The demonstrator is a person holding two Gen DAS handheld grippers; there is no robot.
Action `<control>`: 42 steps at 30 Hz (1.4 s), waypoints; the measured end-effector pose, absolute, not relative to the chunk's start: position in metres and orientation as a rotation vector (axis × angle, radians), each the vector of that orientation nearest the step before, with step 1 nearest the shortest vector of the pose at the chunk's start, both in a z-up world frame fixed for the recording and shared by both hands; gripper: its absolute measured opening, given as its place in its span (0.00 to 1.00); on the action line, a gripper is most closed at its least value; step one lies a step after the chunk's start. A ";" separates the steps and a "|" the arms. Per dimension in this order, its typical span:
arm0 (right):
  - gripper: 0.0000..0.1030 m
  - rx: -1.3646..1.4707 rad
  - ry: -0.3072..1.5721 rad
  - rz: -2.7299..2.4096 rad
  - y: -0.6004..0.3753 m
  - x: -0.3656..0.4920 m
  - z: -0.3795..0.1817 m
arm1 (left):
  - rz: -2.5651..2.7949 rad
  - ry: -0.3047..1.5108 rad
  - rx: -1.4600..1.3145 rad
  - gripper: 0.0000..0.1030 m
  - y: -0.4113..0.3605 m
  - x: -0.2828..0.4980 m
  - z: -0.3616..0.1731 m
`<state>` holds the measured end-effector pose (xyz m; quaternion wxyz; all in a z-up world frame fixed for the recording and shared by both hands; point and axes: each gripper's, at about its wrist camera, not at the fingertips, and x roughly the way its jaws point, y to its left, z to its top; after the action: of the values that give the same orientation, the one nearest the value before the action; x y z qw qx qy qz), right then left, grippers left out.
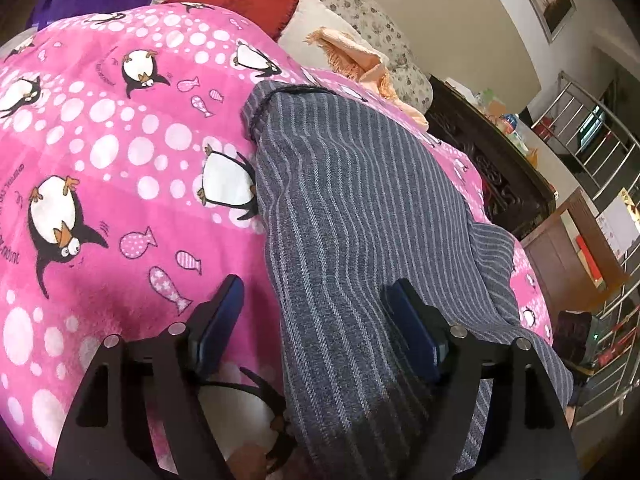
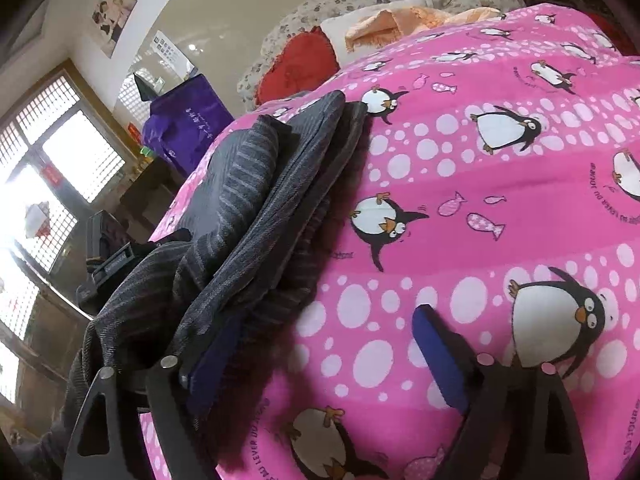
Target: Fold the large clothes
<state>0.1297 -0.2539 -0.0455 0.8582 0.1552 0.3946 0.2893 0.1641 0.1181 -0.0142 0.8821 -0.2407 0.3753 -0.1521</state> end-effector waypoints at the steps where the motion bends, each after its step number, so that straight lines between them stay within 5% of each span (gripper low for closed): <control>1: 0.86 0.337 0.828 0.613 -0.255 0.130 -0.046 | -0.318 0.780 -0.503 0.74 0.118 0.164 -0.014; 9: 0.87 0.348 0.824 0.636 -0.256 0.131 -0.047 | -0.320 0.783 -0.492 0.76 0.117 0.165 -0.013; 11: 0.87 0.337 0.824 0.628 -0.255 0.132 -0.046 | -0.326 0.778 -0.458 0.81 0.113 0.164 -0.008; 13: 0.87 0.321 0.827 0.620 -0.253 0.131 -0.046 | -0.311 0.737 -0.409 1.00 0.108 0.158 0.002; 22: 0.97 0.252 0.842 0.609 -0.241 0.132 -0.043 | -0.162 0.633 -0.296 1.00 0.100 0.143 0.017; 29: 0.98 0.249 0.856 0.612 -0.242 0.129 -0.042 | -0.116 0.779 -0.268 1.00 0.097 0.158 -0.001; 33: 0.74 0.170 0.862 0.453 -0.249 0.106 -0.026 | -0.068 0.753 -0.183 1.00 0.082 0.114 0.028; 37: 0.68 0.125 0.646 0.419 -0.247 0.066 0.029 | -0.206 0.658 -0.117 1.00 0.055 0.058 0.057; 39: 0.29 0.087 0.599 0.470 -0.228 0.055 0.047 | -0.245 0.622 -0.090 1.00 0.041 0.041 0.066; 42: 0.23 0.006 0.598 0.594 -0.186 0.045 0.060 | -0.266 0.634 -0.135 0.92 0.033 0.037 0.066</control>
<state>0.0452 -0.1864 0.0598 0.9125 0.0030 0.2905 0.2882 0.0371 0.0327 0.0656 0.9392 -0.0660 0.3107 -0.1301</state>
